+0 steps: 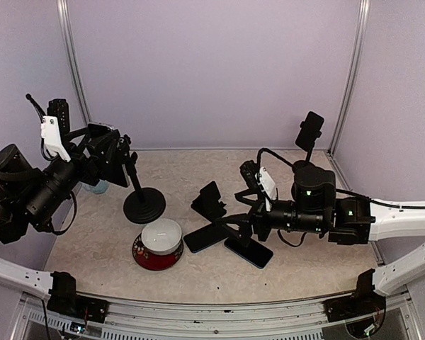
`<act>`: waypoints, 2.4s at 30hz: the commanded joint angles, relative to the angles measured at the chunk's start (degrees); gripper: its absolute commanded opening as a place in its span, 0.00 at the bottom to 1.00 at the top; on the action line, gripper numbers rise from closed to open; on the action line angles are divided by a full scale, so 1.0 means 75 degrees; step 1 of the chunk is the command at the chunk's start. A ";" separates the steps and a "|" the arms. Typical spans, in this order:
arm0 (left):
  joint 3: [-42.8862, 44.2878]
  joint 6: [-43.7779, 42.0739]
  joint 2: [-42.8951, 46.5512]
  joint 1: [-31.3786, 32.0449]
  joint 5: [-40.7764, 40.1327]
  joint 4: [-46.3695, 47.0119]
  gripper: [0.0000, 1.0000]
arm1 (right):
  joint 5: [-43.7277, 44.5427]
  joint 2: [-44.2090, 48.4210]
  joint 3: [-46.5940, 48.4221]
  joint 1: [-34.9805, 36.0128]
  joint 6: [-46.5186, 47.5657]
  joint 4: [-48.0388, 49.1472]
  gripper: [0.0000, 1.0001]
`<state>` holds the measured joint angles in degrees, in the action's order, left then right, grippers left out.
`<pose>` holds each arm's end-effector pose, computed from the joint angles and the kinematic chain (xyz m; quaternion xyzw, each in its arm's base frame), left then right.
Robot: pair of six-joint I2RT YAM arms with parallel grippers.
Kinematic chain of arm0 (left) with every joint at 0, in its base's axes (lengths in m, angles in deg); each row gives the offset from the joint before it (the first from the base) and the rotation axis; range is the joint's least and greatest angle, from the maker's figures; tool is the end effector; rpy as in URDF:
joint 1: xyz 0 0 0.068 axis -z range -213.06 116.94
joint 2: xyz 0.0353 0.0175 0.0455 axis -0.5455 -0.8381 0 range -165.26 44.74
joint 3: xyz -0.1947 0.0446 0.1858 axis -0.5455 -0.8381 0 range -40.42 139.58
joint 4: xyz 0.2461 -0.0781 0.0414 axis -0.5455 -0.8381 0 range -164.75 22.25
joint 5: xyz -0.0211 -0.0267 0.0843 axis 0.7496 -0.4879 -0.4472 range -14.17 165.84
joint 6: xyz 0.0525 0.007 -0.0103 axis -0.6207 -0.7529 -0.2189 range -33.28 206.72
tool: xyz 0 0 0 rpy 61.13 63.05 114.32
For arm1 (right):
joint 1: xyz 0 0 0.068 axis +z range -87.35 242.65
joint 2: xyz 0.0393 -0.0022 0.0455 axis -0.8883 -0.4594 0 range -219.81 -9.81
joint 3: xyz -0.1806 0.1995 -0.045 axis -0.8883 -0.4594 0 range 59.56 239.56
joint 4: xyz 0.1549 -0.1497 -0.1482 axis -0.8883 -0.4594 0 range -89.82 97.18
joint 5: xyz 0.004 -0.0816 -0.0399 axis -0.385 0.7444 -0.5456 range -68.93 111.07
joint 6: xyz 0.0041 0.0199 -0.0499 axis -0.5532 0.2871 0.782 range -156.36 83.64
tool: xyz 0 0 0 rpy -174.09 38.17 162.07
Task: Place the phone on the phone stand
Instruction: Pass from the right arm to the left, then place the phone stand with the phone at the corner of the board.
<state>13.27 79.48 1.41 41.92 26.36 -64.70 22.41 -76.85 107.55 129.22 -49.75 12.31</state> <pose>0.0657 -0.1406 0.4202 0.1226 0.6400 -0.1820 0.7364 0.1099 0.2516 0.3071 -0.3460 0.7075 0.3888 0.4781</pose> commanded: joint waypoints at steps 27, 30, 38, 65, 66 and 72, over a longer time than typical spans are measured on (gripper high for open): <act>-0.1011 0.3089 -0.0477 -0.6756 0.0960 -0.0806 0.53 | 0.1145 0.1537 -0.0973 -0.0526 -0.0712 -0.0418 1.00; -0.1294 0.3244 -0.0573 -0.7025 0.1107 -0.0625 0.53 | 0.1171 0.1620 -0.1042 -0.0572 -0.0704 -0.0532 1.00; -0.1534 0.3460 -0.0924 -0.7325 0.0949 -0.0509 0.52 | 0.1078 0.1526 -0.1088 -0.0711 -0.0529 -0.0488 1.00; -0.1784 0.3623 -0.1229 -0.7372 -0.0716 0.0222 0.52 | 0.0503 0.1045 -0.1253 -0.0936 -0.0658 -0.0106 1.00; -0.1770 0.3557 -0.1270 -0.7372 -0.0757 0.0271 0.52 | 0.0492 0.1068 -0.1265 -0.0940 -0.0655 -0.0118 1.00; -0.1874 0.3427 -0.1320 -0.7369 -0.1165 0.0567 0.50 | 0.0550 0.1249 -0.1479 -0.0953 -0.0687 -0.0060 1.00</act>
<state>-1.22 105.77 -9.49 -13.01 21.47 -69.23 26.65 -68.77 97.91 122.73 -54.17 10.21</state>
